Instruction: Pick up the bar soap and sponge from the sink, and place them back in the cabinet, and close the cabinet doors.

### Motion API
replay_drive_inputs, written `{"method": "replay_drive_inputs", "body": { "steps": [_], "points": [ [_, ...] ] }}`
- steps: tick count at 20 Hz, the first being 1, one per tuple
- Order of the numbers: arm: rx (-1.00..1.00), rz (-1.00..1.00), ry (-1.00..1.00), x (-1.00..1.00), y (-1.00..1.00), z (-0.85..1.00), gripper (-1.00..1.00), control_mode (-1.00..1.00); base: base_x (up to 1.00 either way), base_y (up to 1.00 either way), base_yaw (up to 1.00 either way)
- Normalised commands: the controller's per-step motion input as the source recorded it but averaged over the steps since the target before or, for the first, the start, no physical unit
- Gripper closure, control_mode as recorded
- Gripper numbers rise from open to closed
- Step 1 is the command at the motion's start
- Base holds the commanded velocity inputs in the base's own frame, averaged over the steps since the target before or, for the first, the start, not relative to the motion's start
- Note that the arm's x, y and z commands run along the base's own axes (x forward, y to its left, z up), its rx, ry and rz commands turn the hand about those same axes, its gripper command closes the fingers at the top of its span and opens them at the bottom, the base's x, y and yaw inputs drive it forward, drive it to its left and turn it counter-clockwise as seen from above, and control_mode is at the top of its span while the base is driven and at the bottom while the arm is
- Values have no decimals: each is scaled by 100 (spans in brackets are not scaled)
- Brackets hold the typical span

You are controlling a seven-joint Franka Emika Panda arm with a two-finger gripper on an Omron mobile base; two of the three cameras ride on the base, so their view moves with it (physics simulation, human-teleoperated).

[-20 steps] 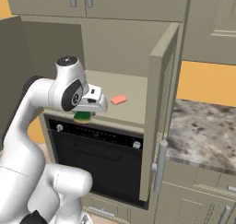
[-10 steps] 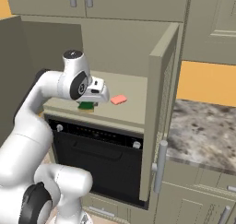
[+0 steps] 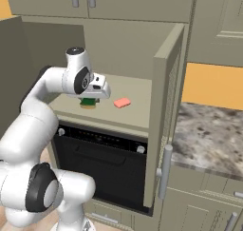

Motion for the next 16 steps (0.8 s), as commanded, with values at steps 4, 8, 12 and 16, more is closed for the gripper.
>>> {"method": "replay_drive_inputs", "body": {
  "steps": [4, 8, 12, 16],
  "points": [
    [0, 0, 0, 35, 29, -18, 100, -100, 0, 0, 0],
    [0, 0, 0, 33, 12, -19, 100, -100, 0, 0, 0],
    [0, 0, 0, 33, 14, -32, 100, -100, 0, 0, 0],
    [0, 0, 0, 33, 3, -34, 100, -100, 0, 0, 0]
  ]
}}
